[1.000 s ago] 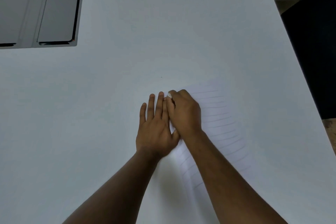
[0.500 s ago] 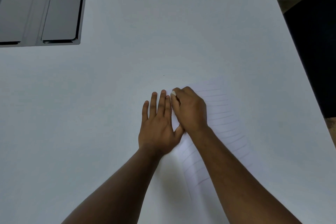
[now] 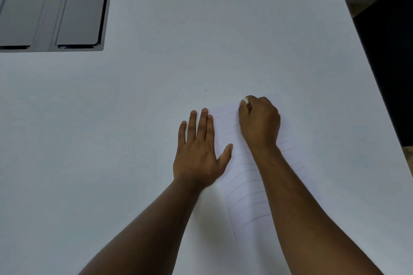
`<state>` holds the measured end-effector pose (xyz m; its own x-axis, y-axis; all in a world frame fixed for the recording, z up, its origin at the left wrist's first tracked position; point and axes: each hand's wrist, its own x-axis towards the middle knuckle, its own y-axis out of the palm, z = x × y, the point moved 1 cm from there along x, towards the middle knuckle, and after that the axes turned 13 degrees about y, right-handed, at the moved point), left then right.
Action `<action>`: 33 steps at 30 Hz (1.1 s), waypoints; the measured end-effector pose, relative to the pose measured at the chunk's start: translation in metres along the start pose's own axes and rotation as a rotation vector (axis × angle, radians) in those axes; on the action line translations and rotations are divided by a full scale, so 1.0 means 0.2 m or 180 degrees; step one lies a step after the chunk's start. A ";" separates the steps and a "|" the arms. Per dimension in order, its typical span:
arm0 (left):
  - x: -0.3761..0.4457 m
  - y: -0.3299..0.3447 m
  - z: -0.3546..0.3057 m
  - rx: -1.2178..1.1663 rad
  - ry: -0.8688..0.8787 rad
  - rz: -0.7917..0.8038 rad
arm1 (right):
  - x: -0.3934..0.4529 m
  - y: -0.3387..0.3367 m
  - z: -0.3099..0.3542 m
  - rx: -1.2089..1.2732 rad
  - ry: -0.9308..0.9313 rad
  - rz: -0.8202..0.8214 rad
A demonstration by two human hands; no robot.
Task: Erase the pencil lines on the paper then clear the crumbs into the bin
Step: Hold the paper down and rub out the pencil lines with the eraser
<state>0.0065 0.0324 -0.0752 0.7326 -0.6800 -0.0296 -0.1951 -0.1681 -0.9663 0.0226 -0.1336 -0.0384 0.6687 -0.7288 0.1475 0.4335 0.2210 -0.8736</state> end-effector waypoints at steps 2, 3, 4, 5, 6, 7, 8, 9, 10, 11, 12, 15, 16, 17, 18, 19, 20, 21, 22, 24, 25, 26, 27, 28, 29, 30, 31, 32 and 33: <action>0.00 0.00 0.00 0.0007 -0.0003 -0.0034 | -0.02 0.00 0.02 0.0153 -0.0124 0.0074; 0.00 0.00 0.00 0.0010 0.0009 -0.0058 | -0.06 0.01 0.05 0.0206 -0.0268 0.0222; 0.00 -0.01 0.00 0.0006 0.0036 -0.0076 | -0.10 0.03 0.09 0.0254 -0.0414 0.0418; 0.00 -0.01 0.00 -0.0010 0.0069 -0.0087 | -0.14 0.05 0.11 0.0288 -0.0531 0.0619; 0.00 -0.01 0.00 -0.0034 0.0093 -0.0095 | -0.17 0.08 0.12 0.0293 -0.0604 0.0782; 0.00 -0.01 0.00 -0.0047 0.0100 -0.0089 | -0.18 0.09 0.12 0.0281 -0.0649 0.0858; 0.00 0.00 0.00 -0.0035 0.0089 -0.0075 | -0.17 0.10 0.11 0.0243 -0.0681 0.0828; 0.00 0.00 0.00 -0.0006 0.0065 -0.0057 | -0.15 0.10 0.10 0.0160 -0.0696 0.0724; 0.00 0.00 0.00 0.0017 0.0039 -0.0037 | -0.12 0.10 0.09 0.0045 -0.0668 0.0591; 0.00 0.00 0.00 0.0021 0.0009 -0.0013 | -0.08 0.09 0.07 -0.0069 -0.0573 0.0465; 0.00 0.00 0.00 0.0009 -0.0020 0.0004 | -0.04 0.09 0.06 -0.0134 -0.0443 0.0372; 0.01 -0.01 0.00 -0.0048 -0.0036 0.0005 | -0.04 0.08 0.07 0.0106 -0.0344 0.0372; 0.00 -0.01 0.00 -0.0051 -0.0015 0.0003 | -0.07 0.08 0.08 0.0179 -0.0464 0.0475; 0.00 -0.01 0.00 -0.0045 0.0009 -0.0009 | -0.11 0.08 0.09 0.0199 -0.0597 0.0595; 0.00 -0.01 0.00 -0.0036 0.0031 -0.0027 | -0.14 0.09 0.09 0.0179 -0.0697 0.0685; 0.00 -0.01 0.00 -0.0023 0.0044 -0.0035 | -0.15 0.09 0.09 0.0127 -0.0723 0.0697; 0.00 -0.01 0.00 -0.0006 0.0046 -0.0030 | -0.14 0.09 0.07 0.0053 -0.0676 0.0611; 0.00 -0.01 0.00 0.0004 0.0035 -0.0023 | -0.10 0.08 0.05 -0.0029 -0.0572 0.0453; 0.00 0.00 0.00 -0.0007 0.0021 -0.0017 | -0.04 0.07 0.02 -0.0112 -0.0440 0.0281; 0.00 -0.01 0.00 -0.0027 0.0000 -0.0018 | 0.07 0.02 -0.07 -0.0188 -0.0106 0.0091; 0.00 -0.01 0.00 -0.0019 -0.0001 -0.0014 | 0.11 0.00 -0.12 -0.0147 0.0029 0.0035; -0.01 -0.01 0.00 -0.0005 0.0002 -0.0011 | 0.13 -0.01 -0.15 -0.0073 0.0085 -0.0013; -0.01 -0.01 0.00 -0.0002 0.0002 -0.0007 | 0.13 -0.02 -0.16 -0.0037 0.0059 -0.0015; -0.02 -0.01 0.01 0.0000 0.0002 -0.0001 | 0.10 -0.01 -0.16 -0.0056 -0.0053 0.0025; -0.03 -0.01 0.02 0.0008 -0.0001 0.0008 | 0.07 0.00 -0.16 -0.0089 -0.0210 0.0068; -0.04 0.00 0.03 0.0014 -0.0016 0.0022 | 0.05 0.02 -0.17 -0.0136 -0.0349 0.0079; -0.04 -0.01 0.03 0.0017 -0.0035 0.0049 | 0.06 0.02 -0.18 -0.0170 -0.0419 0.0049; -0.04 -0.01 0.04 0.0016 -0.0048 0.0076 | 0.09 0.01 -0.20 -0.0205 -0.0415 -0.0009; -0.02 -0.01 0.01 0.0009 -0.0003 0.0074 | 0.14 -0.02 -0.25 -0.0270 -0.0316 -0.0092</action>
<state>0.0059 0.0371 -0.0734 0.7286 -0.6830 -0.0523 -0.2101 -0.1502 -0.9661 0.0095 -0.1878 -0.0533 0.7150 -0.6653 0.2147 0.4037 0.1422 -0.9038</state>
